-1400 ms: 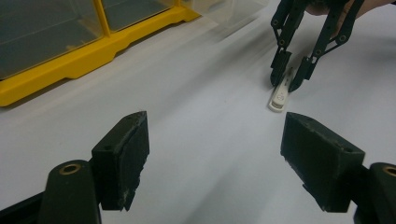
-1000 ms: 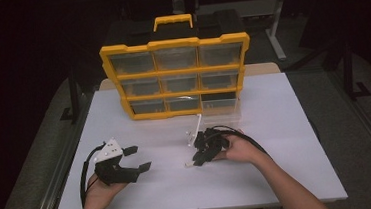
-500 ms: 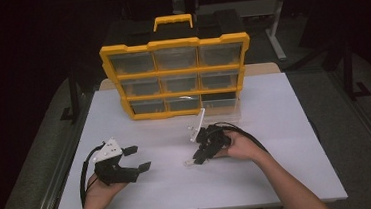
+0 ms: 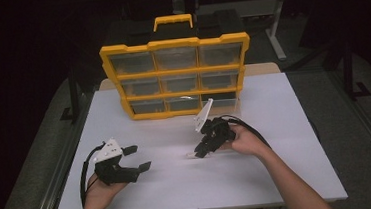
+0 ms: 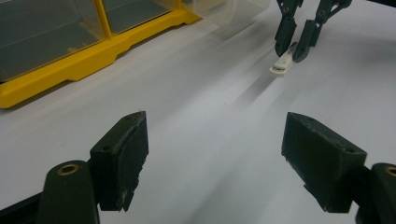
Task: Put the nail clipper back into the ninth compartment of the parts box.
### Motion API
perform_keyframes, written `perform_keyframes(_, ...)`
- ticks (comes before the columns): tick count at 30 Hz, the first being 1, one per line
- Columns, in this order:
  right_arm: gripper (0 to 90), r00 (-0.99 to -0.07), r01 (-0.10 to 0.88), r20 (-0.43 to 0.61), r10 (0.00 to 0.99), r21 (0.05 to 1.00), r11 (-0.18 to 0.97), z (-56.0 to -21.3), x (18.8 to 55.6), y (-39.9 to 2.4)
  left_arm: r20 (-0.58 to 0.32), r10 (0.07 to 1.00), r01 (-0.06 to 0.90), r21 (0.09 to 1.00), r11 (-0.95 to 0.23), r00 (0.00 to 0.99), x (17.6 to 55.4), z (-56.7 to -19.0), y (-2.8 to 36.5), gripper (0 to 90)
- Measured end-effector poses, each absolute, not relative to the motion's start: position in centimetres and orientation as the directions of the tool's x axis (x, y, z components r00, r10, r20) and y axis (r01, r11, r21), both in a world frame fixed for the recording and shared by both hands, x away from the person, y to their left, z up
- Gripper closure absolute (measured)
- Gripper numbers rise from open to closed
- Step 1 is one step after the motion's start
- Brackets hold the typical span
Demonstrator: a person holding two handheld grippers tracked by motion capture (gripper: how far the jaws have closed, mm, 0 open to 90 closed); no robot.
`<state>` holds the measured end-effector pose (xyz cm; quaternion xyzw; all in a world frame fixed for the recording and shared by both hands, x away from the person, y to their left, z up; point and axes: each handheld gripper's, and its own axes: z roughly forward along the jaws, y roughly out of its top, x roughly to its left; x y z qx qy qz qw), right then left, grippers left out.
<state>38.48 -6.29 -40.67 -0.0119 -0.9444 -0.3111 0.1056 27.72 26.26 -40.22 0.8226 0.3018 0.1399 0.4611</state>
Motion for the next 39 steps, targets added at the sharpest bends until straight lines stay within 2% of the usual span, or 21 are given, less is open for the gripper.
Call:
perform_keyframes(31,75.8,-0.974,0.14,0.228,-0.01,0.633,0.761,-37.2,40.3,-7.6,-0.073,0.63,0.378,0.851,-0.364,0.773,27.8,-40.1,26.5,22.8)
perform_keyframes(39,75.9,-0.98,0.12,0.197,-0.012,0.646,0.754,-35.9,40.5,-8.1,-0.072,0.63,0.377,0.851,-0.365,0.773,27.8,-40.1,26.5,22.8)
